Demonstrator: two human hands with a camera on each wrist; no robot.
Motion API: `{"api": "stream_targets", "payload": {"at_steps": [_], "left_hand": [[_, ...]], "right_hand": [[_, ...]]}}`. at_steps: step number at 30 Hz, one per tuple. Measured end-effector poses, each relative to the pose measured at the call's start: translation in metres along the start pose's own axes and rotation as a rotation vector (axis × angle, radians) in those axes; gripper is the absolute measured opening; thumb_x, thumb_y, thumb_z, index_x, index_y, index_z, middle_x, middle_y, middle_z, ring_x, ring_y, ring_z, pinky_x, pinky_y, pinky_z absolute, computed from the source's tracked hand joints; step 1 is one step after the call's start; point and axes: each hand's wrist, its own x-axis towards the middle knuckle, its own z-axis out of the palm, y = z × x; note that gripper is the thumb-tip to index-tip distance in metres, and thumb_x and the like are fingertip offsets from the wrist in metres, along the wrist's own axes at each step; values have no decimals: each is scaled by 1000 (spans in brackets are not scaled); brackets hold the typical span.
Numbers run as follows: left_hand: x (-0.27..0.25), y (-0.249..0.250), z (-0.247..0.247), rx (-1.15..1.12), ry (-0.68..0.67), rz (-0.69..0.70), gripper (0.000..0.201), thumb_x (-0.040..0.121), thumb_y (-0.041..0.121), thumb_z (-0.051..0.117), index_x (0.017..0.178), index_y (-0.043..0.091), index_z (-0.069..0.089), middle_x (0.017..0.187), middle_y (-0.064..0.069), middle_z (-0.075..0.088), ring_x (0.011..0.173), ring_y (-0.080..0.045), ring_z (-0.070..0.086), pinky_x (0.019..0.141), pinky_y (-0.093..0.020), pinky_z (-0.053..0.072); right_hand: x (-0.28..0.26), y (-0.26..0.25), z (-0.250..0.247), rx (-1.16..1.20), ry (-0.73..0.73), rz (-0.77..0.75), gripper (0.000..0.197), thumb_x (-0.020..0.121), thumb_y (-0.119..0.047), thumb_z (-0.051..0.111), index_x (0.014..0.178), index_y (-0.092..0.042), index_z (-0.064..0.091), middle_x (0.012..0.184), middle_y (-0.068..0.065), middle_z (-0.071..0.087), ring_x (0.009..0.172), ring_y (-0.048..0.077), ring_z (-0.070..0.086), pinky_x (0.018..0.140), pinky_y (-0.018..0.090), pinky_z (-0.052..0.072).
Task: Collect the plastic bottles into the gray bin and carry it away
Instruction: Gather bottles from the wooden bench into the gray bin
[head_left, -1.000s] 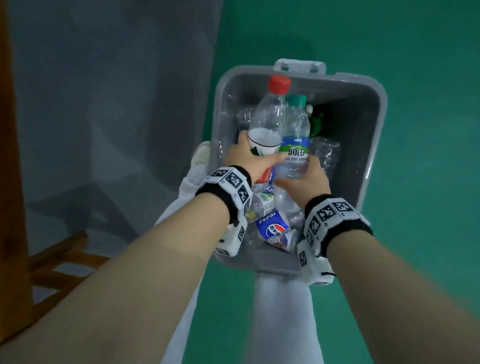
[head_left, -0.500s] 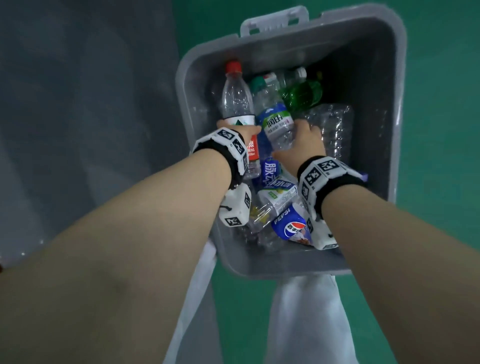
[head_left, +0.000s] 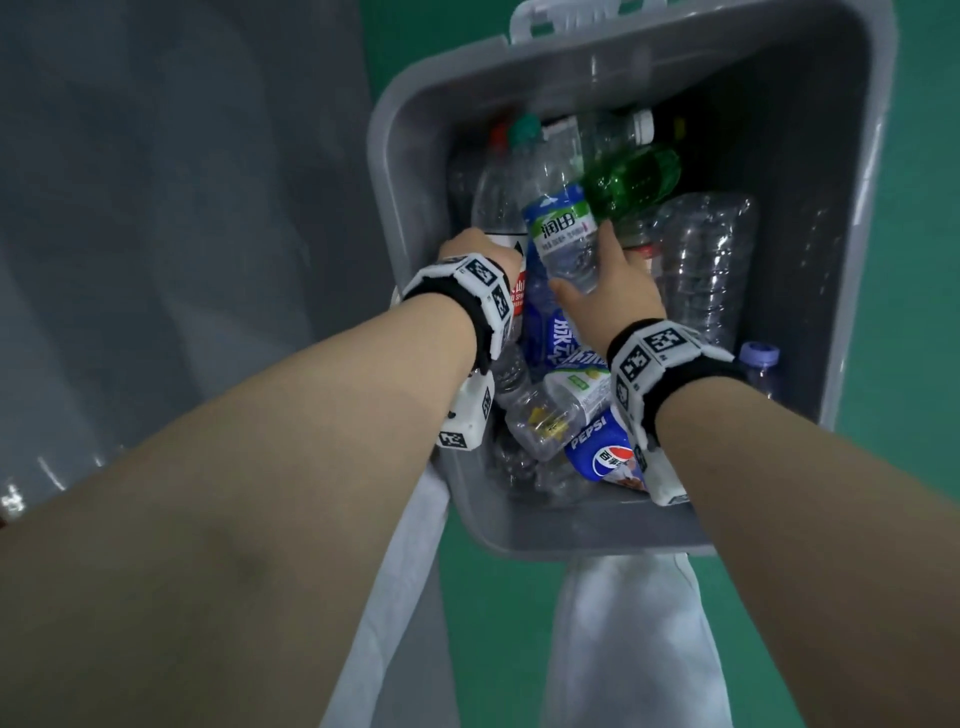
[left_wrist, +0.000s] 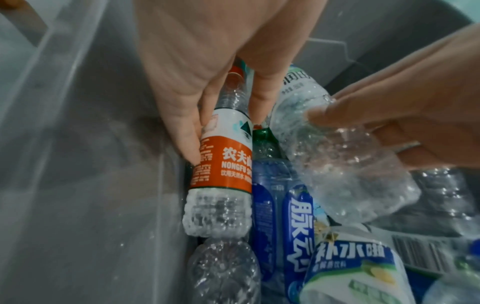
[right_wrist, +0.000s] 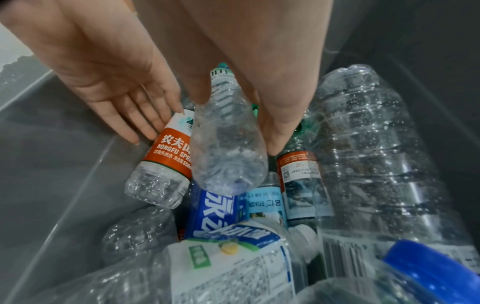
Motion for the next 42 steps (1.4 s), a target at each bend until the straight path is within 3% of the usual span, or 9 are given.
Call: {"api": "stream_targets", "payload": {"at_steps": [4,8,13,18,23,26,30,38,42], "left_hand": [[2,-4,11,135,14,47,31,95,24,50,65,18,45,110,-9,65,98,-26,61,75,-25,46],[4,-17,17,137,50,30,34,97,30,44,119,7,58,125,-15,59,114,-32,57,88,-30,44],[-4,-28,12,45,29,3,39,95,29,46,129,11,54,124,-15,60,111,-33,58,88,-31,45],[-33,-16,-9,30,-21,103,32,94,20,44,112,5,66,115,-13,65,105,-29,61,87,-32,49],[-67,-12,-31,-46,-4,168,29,94,20,42,95,4,66,101,-15,67,91,-29,61,78,-34,48],[-92,-14,-49,-180,25,214,22,94,19,44,87,9,62,90,-9,64,88,-26,59,76,-33,45],[-128,-21,-87,-351,182,320,22,92,18,51,102,8,68,110,-6,63,101,-20,59,91,-29,44],[-177,-72,-171,-936,359,248,12,76,27,56,77,24,68,100,-8,68,97,-19,64,94,-42,50],[-192,-114,-211,-1091,414,194,11,83,23,56,81,22,67,108,-9,65,100,-16,62,95,-37,50]], "right_hand": [[5,-6,5,-47,-36,9,76,94,-48,49,153,-25,8,146,17,35,126,34,46,99,42,45],[19,-17,3,-214,-48,31,71,91,-50,52,150,-22,22,134,20,46,119,37,50,95,46,48],[22,-23,-1,-208,13,31,57,86,-51,60,129,-13,50,120,16,58,109,31,55,85,37,46],[-8,-23,-7,-106,42,47,70,92,-61,42,145,-15,37,139,16,49,125,31,49,96,39,45],[-53,-37,-23,-94,13,-1,56,98,-52,35,136,-14,50,132,16,55,117,31,54,84,30,41],[-76,-57,-36,-109,29,-86,51,99,-48,38,136,-16,52,137,14,50,124,31,49,98,37,41],[-107,-106,-54,-120,55,-260,43,97,-40,43,132,-20,57,134,13,53,124,29,48,102,37,39],[-168,-220,-47,-191,15,-593,40,92,-31,49,130,-20,59,128,9,58,120,26,51,101,35,40],[-196,-275,-29,-228,-50,-698,41,93,-30,52,132,-21,56,132,5,55,125,22,47,102,27,33]]}}
